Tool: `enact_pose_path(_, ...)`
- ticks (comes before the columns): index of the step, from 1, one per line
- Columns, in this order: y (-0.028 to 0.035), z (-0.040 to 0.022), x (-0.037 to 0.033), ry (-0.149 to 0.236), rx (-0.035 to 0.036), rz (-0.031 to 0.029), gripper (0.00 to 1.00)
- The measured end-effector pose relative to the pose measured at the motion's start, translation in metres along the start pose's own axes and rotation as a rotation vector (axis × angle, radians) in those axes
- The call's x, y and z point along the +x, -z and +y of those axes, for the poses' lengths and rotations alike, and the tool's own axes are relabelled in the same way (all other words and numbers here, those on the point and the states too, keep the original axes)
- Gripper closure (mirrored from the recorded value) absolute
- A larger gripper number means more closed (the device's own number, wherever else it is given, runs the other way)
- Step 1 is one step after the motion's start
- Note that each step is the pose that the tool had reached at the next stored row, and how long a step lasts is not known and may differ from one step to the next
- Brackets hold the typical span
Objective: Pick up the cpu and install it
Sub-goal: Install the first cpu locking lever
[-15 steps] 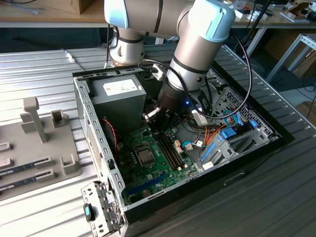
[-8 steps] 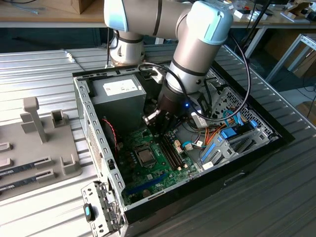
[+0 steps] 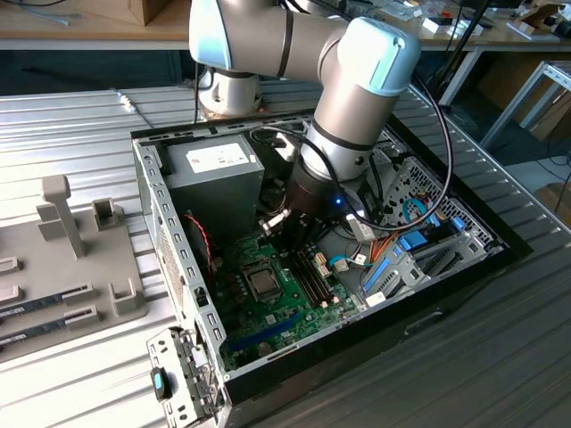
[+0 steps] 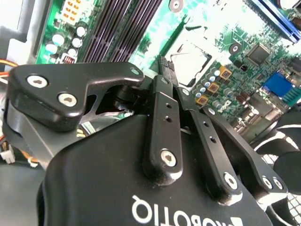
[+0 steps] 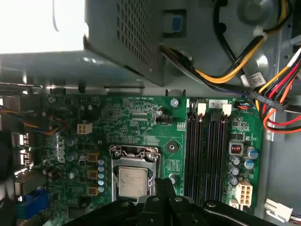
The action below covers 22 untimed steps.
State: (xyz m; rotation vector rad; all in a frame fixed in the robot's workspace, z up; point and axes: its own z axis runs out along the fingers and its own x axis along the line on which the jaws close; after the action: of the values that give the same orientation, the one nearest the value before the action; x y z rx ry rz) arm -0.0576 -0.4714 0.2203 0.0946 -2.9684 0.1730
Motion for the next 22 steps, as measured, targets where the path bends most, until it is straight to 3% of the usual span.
enact_pose_path(5,-0.0051,-0.0029,-0.0007,-0.001,0.007,0.0007,0.9)
enact_pose_path(9,-0.0092,-0.0131,-0.0005,-0.001,0.0111,0.0008,0.9)
enact_pose_path(12,-0.0115,-0.0174,-0.0006,-0.002,0.0187,0.0013,0.9)
enact_pose_path(17,-0.015,-0.0172,-0.0012,-0.002,0.0244,0.0018,0.9)
enact_pose_path(22,-0.0204,-0.0165,-0.0022,-0.006,0.0439,0.0032,0.9)
